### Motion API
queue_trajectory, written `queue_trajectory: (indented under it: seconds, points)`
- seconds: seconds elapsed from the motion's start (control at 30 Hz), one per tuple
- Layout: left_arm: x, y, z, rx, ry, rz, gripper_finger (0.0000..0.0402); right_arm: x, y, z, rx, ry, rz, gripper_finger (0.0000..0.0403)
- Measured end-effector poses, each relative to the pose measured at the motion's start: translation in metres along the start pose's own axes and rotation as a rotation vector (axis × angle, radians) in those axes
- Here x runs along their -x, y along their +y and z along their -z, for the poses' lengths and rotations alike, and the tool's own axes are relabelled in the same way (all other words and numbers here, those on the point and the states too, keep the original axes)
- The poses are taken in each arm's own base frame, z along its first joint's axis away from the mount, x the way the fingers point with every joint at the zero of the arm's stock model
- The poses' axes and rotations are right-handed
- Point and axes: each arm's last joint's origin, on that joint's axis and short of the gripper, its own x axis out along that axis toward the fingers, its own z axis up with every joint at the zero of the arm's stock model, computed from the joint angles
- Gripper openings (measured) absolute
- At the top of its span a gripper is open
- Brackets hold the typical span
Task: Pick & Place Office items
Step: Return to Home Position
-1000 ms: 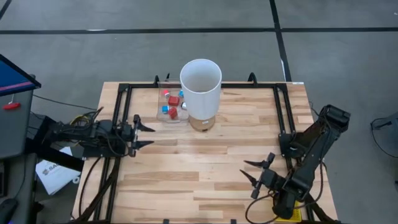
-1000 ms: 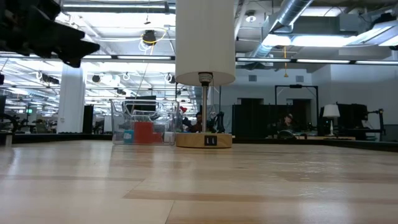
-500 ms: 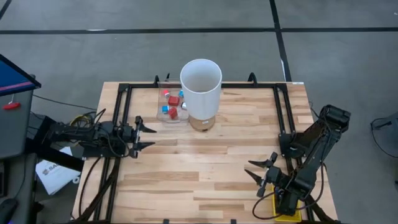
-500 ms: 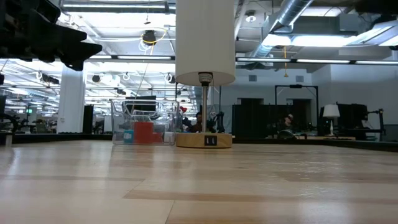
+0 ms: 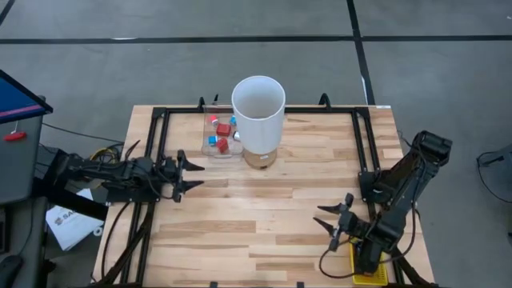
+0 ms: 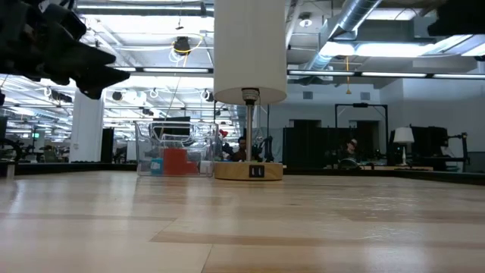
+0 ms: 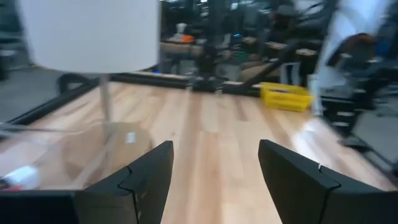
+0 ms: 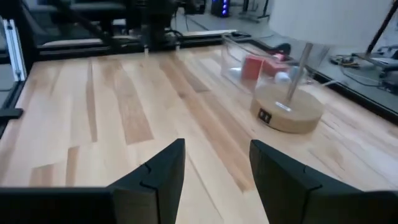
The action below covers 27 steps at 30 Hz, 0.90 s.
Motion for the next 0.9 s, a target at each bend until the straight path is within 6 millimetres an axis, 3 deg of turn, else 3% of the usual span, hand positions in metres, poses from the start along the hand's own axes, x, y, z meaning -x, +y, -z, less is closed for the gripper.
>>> queue_trajectory:
  seconds: [0.13, 0.3, 0.4, 0.57, 0.67, 0.73, 0.9]
  points:
    - [-0.002, 0.001, 0.002, -0.010, 0.016, -0.048, 0.0232, -0.017, 0.011, -0.015, 0.073, 0.048, -0.048, 0.0173]
    - [-0.004, 0.001, 0.004, -0.016, 0.046, -0.051, 0.0232, -0.067, 0.019, -0.045, 0.247, 0.103, -0.234, 0.0173]
    - [-0.005, 0.001, 0.006, -0.019, 0.061, -0.053, 0.0232, -0.098, 0.011, -0.062, 0.328, 0.081, -0.380, 0.0173]
    - [-0.005, 0.001, 0.007, -0.022, 0.074, -0.055, 0.0232, -0.140, -0.019, -0.077, 0.402, 0.000, -0.570, 0.0166]
    - [-0.005, 0.001, 0.007, -0.022, 0.072, -0.054, 0.0232, -0.149, -0.050, -0.079, 0.340, -0.118, -0.660, 0.0161]
    - [-0.006, 0.001, 0.006, -0.021, 0.070, -0.054, 0.0232, -0.147, -0.072, -0.067, 0.321, -0.126, -0.660, 0.0158]
    - [-0.006, 0.001, 0.007, -0.023, 0.080, -0.055, 0.0232, -0.113, -0.111, -0.035, 0.285, -0.176, -0.641, 0.0153]
